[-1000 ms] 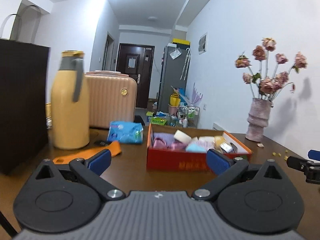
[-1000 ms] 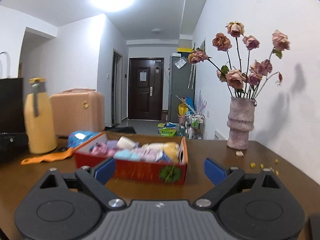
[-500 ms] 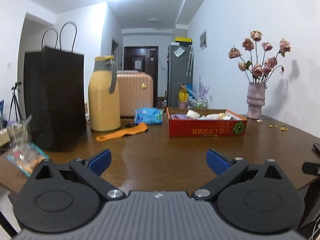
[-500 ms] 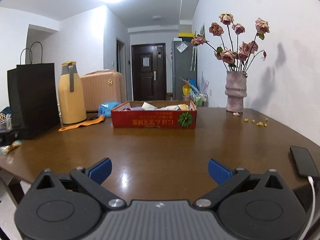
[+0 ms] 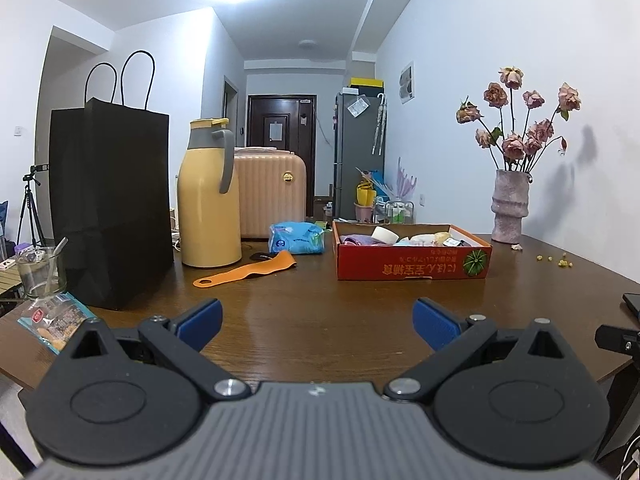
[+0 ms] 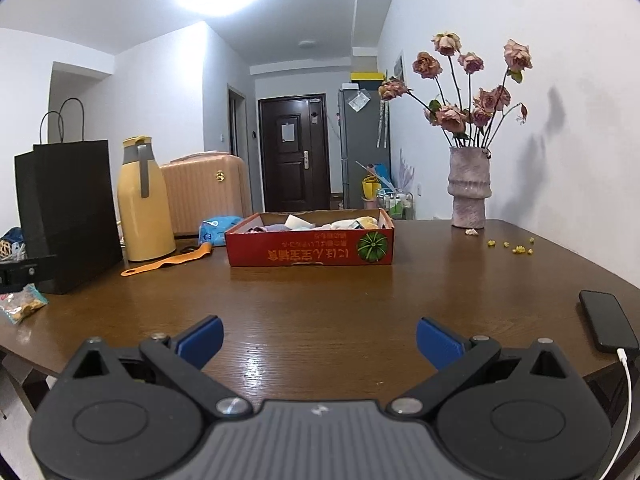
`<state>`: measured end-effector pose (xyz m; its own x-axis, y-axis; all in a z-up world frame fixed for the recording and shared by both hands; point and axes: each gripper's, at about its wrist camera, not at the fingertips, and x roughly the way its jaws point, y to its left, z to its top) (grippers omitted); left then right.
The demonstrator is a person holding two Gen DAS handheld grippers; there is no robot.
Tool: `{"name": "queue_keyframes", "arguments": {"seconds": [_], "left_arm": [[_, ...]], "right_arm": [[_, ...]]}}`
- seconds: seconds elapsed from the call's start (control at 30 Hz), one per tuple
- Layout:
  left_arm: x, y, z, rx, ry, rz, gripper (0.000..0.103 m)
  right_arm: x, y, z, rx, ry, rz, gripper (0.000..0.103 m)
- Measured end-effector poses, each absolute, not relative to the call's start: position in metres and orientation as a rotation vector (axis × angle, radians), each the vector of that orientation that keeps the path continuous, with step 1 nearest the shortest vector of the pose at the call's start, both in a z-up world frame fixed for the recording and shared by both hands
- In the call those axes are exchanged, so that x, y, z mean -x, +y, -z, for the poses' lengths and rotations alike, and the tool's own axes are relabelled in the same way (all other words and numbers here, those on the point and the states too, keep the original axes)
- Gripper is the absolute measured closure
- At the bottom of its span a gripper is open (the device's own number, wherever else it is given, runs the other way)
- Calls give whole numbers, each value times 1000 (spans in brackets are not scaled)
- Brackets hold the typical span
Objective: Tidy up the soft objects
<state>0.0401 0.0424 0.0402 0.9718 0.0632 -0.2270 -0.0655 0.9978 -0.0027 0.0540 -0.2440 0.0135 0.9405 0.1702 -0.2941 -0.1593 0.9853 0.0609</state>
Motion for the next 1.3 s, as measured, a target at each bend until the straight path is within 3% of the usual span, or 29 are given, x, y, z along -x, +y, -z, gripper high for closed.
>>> {"name": "queue_keyframes", "arguments": {"seconds": [1.3], "left_arm": [[-40,47,-38,12,235,-54,0]], "right_arm": [[-55,-242,-14,-36,285,-166,0]]}}
